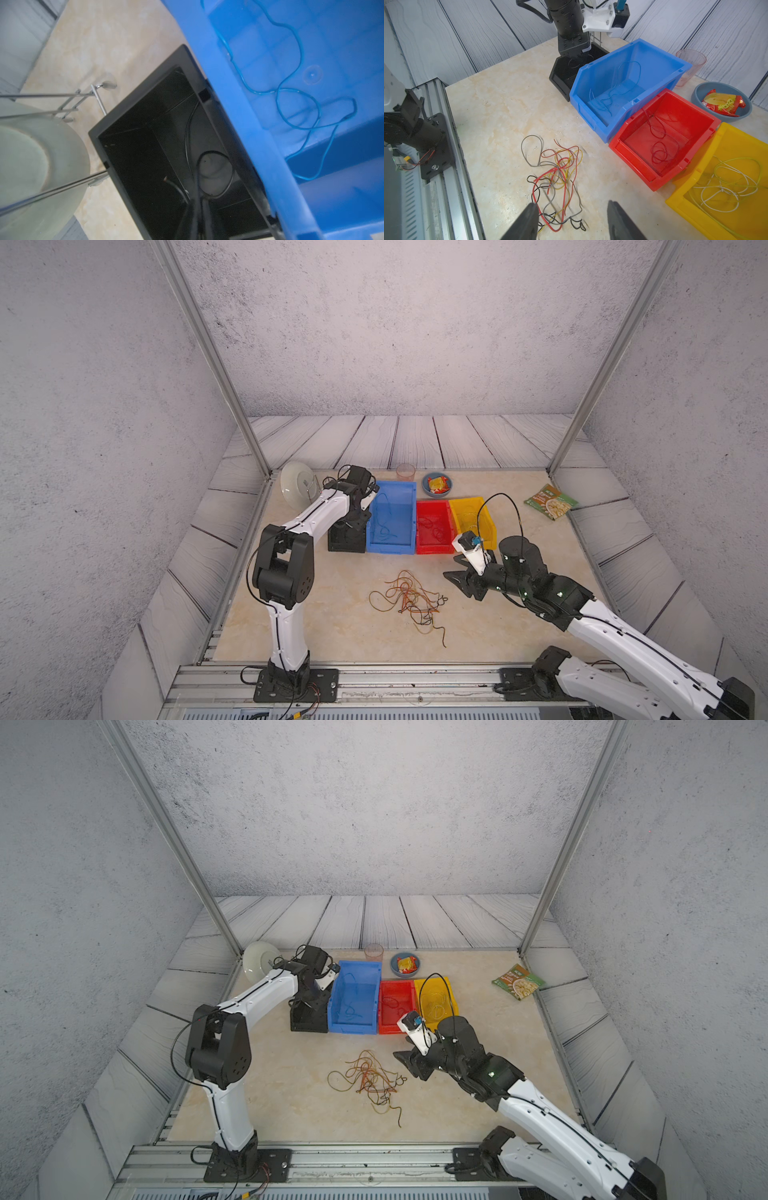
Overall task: Untangle and sort cables by color
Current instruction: Place the cable in the bin.
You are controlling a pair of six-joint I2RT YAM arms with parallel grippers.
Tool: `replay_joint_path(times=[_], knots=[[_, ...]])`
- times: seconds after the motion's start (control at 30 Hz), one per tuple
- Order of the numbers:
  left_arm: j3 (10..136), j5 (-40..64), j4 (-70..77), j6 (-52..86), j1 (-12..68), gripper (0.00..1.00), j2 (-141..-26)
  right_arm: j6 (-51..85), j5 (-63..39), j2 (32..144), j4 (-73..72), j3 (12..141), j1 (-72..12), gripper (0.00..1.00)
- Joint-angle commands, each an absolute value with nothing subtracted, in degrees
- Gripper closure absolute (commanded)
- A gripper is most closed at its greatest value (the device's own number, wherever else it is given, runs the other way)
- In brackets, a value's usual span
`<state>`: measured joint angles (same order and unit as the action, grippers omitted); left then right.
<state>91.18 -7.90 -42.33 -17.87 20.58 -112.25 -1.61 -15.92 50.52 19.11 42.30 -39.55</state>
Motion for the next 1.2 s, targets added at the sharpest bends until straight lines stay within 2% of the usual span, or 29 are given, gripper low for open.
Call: replay_joint_path(times=[0.0, 0.1, 0.2, 0.27, 0.3, 0.37, 0.53, 0.73, 0.83, 0.97, 1.07, 1.1, 1.17], knots=[[89.78, -6.89, -41.57, -18.28, 20.1, 0.69, -110.51, -0.41, -15.3, 52.18, 21.1, 44.47, -39.71, 0.43], [88.86, -7.87, -41.02, -18.8, 20.08, 0.68, -108.03, -0.77, -15.94, 55.7, 23.56, 45.86, -39.6, 0.43], [88.85, -7.23, -42.1, -18.37, 19.78, 0.56, -105.19, -1.67, -17.32, 59.9, 26.36, 47.98, -39.69, 0.44], [88.84, -6.29, -43.24, -18.37, 19.7, 0.53, -102.88, -2.14, -17.95, 62.11, 27.13, 48.81, -39.79, 0.45], [88.95, -5.9, -43.99, -18.37, 19.64, 0.46, -101.57, -2.15, -18.15, 63.08, 27.16, 49.15, -39.81, 0.45], [89.18, -5.32, -45.66, -18.48, 19.69, 0.4, -98.96, -2.59, -18.83, 64.66, 26.82, 49.18, -39.82, 0.45], [87.64, 0.76, -52.49, -18.7, 19.78, 0.38, -90.39, -2.31, -22.06, 70.72, 28.9, 50.36, -39.9, 0.44], [82.77, 24.61, -63.05, -23.55, 19.51, 0.37, -81.2, 0.19, -28.26, 79.06, 31.36, 51.78, -40.71, 0.44], [77.6, 29.48, -62.45, -25.01, 19.34, 0.37, -75.84, 1.48, -28.22, 83.82, 31.91, 53.75, -41.42, 0.44], [72.84, 30.93, -61.7, -27.9, 18.66, 0.35, -70.06, 1.08, -31.99, 90.47, 34.51, 57.23, -42.22, 0.46], [72.8, 30.92, -63.46, -29.13, 18.37, 0.34, -69.97, -1.19, -33.76, 93.95, 37.13, 59.38, -43.33, 0.49], [72.61, 30.93, -63.38, -29.1, 18.37, 0.34, -69.96, -1.24, -34.15, 94.75, 37.04, 59.66, -43.63, 0.53], [72.6, 31.15, -63.23, -29.18, 18.37, 0.34, -70.22, -1.59, -35.32, 95.78, 36.82, 60.01, -43.55, 0.67]])
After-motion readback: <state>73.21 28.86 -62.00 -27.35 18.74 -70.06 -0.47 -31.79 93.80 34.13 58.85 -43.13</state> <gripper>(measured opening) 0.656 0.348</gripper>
